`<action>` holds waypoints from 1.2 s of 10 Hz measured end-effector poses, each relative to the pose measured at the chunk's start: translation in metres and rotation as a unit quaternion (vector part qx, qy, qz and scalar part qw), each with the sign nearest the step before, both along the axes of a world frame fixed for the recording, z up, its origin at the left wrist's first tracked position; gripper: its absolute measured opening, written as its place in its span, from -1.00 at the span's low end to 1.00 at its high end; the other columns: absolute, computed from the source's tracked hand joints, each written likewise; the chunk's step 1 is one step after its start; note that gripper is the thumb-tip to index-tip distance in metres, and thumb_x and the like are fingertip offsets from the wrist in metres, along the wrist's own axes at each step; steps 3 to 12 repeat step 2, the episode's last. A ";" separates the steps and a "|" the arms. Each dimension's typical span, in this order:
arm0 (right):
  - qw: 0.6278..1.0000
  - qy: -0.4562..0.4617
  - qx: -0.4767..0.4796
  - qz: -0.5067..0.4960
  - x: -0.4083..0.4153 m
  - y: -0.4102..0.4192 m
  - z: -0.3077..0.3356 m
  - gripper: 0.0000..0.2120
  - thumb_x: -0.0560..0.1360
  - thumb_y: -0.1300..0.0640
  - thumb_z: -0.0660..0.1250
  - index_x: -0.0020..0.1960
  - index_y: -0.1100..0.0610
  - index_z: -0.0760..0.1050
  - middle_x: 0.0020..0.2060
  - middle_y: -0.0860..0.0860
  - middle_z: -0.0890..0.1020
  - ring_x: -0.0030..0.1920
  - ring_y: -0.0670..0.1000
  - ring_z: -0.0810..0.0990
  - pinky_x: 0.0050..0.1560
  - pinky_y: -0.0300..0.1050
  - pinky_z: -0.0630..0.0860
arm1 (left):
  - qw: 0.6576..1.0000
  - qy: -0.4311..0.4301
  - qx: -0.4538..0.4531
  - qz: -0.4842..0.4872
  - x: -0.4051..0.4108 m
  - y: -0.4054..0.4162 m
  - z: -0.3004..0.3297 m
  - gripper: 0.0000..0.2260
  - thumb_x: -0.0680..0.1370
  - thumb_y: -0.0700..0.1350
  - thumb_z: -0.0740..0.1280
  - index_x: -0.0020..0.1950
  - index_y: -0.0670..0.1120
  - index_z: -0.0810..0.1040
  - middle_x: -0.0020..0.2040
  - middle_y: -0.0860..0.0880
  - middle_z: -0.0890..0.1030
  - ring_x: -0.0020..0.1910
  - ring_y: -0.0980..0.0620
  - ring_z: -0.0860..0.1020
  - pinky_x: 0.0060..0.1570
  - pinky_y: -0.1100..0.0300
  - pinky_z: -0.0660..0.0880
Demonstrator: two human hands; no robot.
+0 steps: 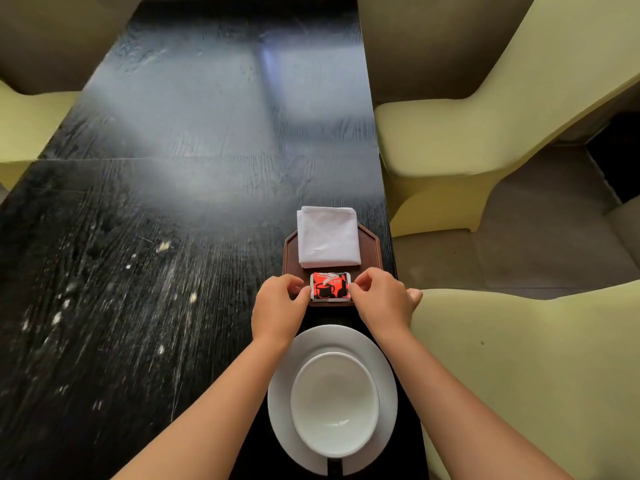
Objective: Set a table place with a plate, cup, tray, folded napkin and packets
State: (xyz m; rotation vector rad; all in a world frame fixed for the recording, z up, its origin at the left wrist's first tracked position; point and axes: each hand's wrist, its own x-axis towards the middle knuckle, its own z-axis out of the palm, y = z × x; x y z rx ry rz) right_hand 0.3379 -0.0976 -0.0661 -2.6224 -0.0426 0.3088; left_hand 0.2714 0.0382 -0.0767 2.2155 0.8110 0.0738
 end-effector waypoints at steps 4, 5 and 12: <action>0.988 -0.018 -0.037 0.149 -0.010 0.002 0.044 -0.78 0.51 0.06 0.20 0.11 0.04 0.53 0.02 0.01 0.64 0.10 0.08 0.52 0.07 -0.04 0.28 | 0.988 0.051 0.065 -0.133 -0.012 0.010 0.051 -0.74 0.54 -0.04 0.27 0.23 0.00 0.48 -0.04 0.04 0.58 -0.07 0.05 0.54 -0.05 0.07 0.53; 0.988 -0.018 -0.037 0.149 -0.010 0.002 0.044 -0.78 0.51 0.06 0.20 0.11 0.04 0.53 0.02 0.01 0.64 0.10 0.08 0.52 0.07 -0.04 0.28 | 0.988 0.051 0.065 -0.133 -0.012 0.010 0.051 -0.74 0.54 -0.04 0.27 0.23 0.00 0.48 -0.04 0.04 0.58 -0.07 0.05 0.54 -0.05 0.07 0.53; 0.988 -0.018 -0.037 0.149 -0.010 0.002 0.044 -0.78 0.51 0.06 0.20 0.11 0.04 0.53 0.02 0.01 0.64 0.10 0.08 0.52 0.07 -0.04 0.28 | 0.988 0.051 0.065 -0.133 -0.012 0.010 0.051 -0.74 0.54 -0.04 0.27 0.23 0.00 0.48 -0.04 0.04 0.58 -0.07 0.05 0.54 -0.05 0.07 0.53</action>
